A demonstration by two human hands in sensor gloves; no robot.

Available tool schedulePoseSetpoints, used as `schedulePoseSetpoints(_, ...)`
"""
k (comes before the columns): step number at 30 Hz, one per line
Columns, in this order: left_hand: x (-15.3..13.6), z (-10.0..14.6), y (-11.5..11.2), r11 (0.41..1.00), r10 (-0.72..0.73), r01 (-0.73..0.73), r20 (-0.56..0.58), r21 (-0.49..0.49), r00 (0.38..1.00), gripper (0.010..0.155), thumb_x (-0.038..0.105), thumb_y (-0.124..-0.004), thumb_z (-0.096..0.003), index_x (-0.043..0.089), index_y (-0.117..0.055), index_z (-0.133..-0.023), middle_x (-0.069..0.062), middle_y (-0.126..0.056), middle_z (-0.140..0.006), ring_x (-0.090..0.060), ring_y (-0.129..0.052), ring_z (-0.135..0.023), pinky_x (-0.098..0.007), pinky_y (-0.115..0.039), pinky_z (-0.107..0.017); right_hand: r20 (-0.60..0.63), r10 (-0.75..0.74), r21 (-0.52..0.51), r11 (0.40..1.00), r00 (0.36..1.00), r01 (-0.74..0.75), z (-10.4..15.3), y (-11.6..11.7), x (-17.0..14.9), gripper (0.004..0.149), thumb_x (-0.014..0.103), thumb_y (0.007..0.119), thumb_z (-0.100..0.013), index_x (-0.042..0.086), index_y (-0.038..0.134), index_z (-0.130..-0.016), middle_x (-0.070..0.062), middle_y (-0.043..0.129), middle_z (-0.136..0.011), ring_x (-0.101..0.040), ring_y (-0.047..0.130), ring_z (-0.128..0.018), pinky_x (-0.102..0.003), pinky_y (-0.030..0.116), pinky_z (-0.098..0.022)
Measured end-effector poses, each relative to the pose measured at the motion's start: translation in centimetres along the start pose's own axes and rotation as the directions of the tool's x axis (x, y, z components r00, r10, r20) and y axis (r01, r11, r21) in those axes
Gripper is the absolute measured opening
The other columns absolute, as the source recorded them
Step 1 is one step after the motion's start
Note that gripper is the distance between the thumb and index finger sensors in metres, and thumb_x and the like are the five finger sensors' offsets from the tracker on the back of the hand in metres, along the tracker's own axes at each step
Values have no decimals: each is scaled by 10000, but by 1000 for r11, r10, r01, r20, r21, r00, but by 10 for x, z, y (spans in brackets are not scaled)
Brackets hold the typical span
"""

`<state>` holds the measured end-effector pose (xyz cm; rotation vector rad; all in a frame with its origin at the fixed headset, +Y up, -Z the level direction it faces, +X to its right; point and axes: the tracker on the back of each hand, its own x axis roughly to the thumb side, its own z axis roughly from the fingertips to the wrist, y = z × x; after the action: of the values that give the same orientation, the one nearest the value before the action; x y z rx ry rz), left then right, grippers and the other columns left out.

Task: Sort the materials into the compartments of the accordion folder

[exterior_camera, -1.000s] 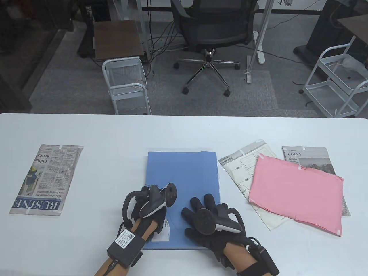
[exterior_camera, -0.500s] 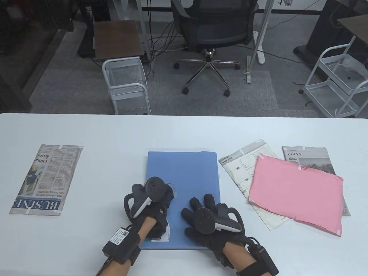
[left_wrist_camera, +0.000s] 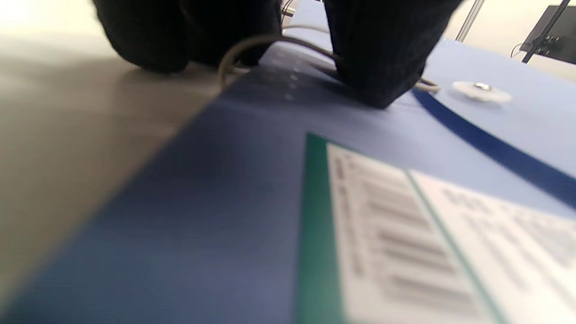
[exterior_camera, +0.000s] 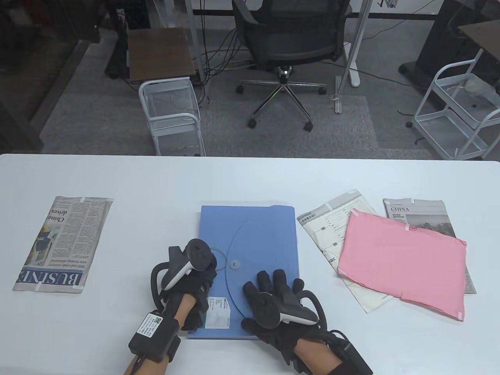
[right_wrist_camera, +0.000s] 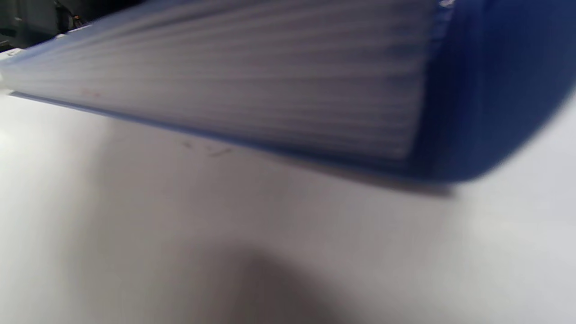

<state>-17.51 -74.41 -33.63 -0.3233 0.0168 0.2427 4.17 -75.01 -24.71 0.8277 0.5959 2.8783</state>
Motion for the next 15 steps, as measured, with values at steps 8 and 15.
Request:
schedulePoseSetpoints(8, -1, -1, -1, 1000, -22, 22, 9, -5, 1000, 388, 384, -768, -601, 420, -681, -977, -169, -435, -1239, -466, -518, -1037, -592, -603, -720, 85, 73, -123, 990, 994, -62, 2, -11, 29, 586, 333, 606, -635, 357, 290, -1127, -244, 154, -1196, -609, 261, -1030, -828, 461, -616)
schedulePoseSetpoints(15, 3, -2, -2, 998, -63, 63, 20, -11, 998, 393, 380, -753, -605, 411, -670, -988, -185, -432, -1239, -477, -528, -1034, -588, -618, -716, -20, 126, -189, 974, 992, -128, 35, -64, 21, 522, 411, 628, -628, 328, 474, -1120, -233, 74, -1189, -591, 123, -1028, -825, 325, -649)
